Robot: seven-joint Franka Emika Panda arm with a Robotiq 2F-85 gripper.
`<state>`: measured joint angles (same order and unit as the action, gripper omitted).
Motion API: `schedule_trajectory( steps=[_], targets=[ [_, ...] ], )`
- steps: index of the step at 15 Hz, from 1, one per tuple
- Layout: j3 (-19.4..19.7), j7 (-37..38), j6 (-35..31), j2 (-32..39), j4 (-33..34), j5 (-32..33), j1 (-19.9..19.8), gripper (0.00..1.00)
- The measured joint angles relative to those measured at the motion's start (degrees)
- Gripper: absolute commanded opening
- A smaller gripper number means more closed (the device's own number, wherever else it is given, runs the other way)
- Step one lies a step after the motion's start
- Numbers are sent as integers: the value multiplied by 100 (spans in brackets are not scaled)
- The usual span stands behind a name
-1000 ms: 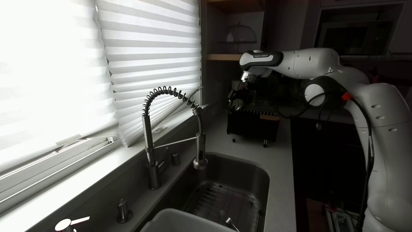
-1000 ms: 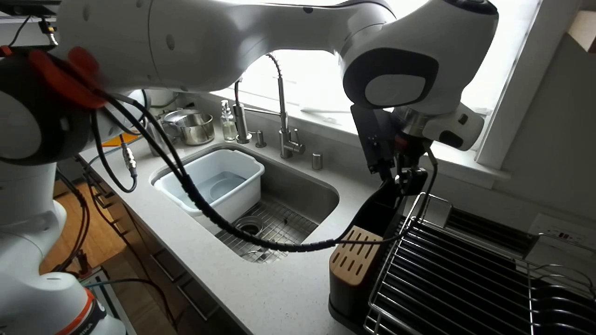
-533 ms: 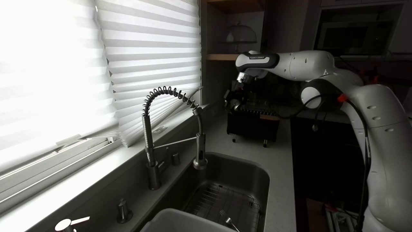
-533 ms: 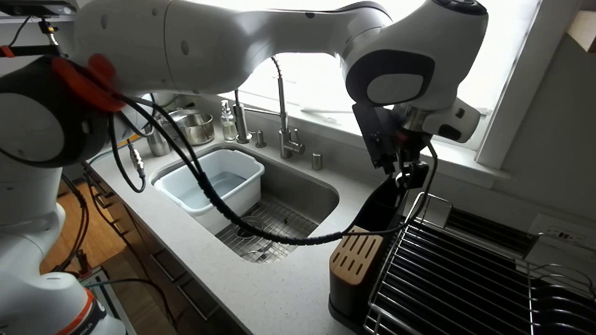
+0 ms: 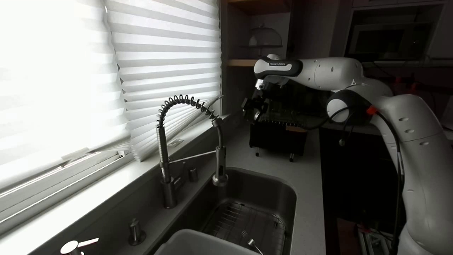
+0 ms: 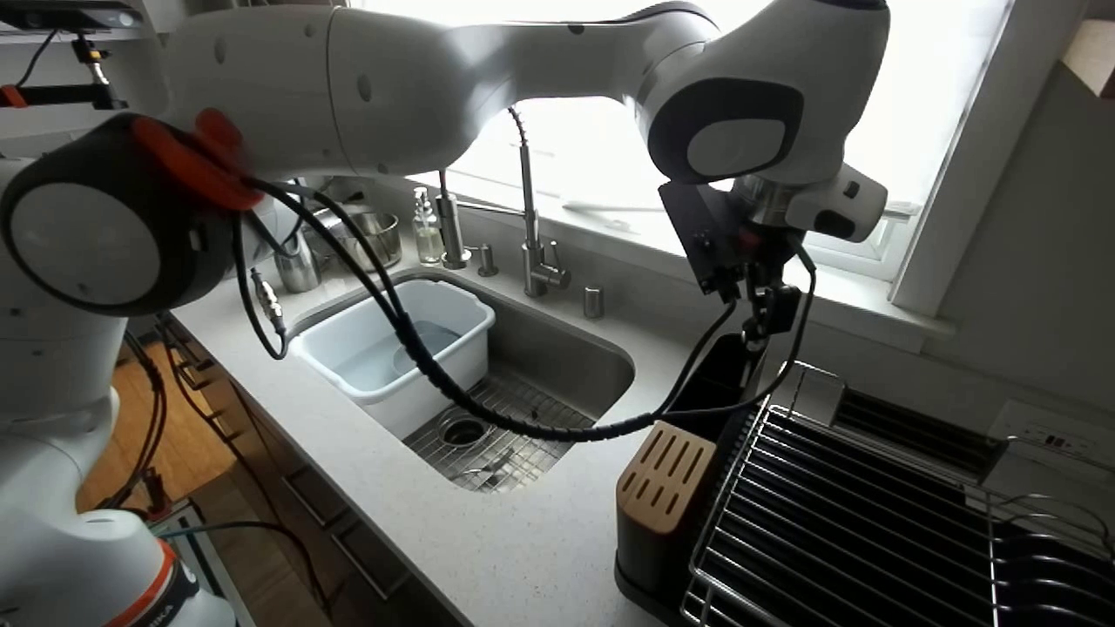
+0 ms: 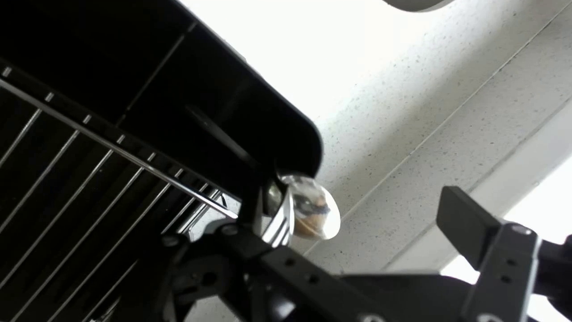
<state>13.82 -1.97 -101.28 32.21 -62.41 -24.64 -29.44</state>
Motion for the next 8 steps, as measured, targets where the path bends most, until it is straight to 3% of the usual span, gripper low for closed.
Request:
schedule_trajectory(
  steps=[1, 2, 8],
  targets=[
    [0, 41, 3, 29, 56, 27, 19, 76],
    [0, 75, 6, 56, 106, 49, 38, 74],
    [1, 220, 19, 77, 264, 186, 150, 26]
  ],
)
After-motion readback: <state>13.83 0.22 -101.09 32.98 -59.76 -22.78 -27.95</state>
